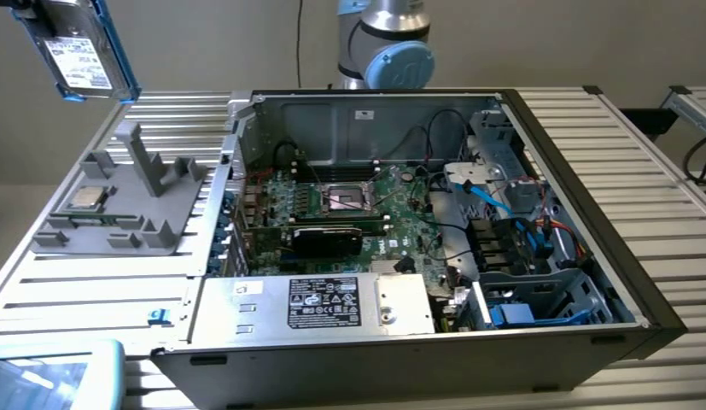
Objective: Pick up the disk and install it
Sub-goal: 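Pick up the disk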
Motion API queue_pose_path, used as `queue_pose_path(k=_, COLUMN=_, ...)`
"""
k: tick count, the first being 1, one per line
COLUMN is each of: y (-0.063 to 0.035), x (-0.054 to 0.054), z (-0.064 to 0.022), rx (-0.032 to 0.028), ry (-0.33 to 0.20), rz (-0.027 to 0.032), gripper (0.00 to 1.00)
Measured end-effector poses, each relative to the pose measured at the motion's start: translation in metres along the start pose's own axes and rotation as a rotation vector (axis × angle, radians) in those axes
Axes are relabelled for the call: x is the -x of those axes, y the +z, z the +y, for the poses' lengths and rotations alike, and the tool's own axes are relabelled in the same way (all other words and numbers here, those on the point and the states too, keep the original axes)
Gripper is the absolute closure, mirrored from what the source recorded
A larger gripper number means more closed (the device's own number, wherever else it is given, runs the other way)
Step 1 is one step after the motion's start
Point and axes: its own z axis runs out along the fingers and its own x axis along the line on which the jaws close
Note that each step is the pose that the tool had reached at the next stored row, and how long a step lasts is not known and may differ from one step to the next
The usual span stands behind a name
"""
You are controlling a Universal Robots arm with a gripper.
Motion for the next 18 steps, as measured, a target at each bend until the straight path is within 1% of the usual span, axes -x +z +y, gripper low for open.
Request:
queue_pose_path(k=4, y=-0.0092, x=-0.003, z=-0.0059, rx=-0.0001, ry=0.000, rz=0.0001, gripper=0.63)
queue_pose_path(k=9, y=-0.0125, x=-0.014, z=-0.0112, rx=-0.0001, ry=0.000, rz=0.0002, gripper=0.63)
queue_pose_path(k=13, y=-0.0141, x=-0.023, z=-0.0226, rx=-0.0001, ry=0.000, rz=-0.0009, gripper=0.63)
queue_pose_path(k=18, y=-0.0185, x=-0.031, z=-0.0413, rx=0.0001, ry=0.000, rz=-0.0023, gripper=0.63)
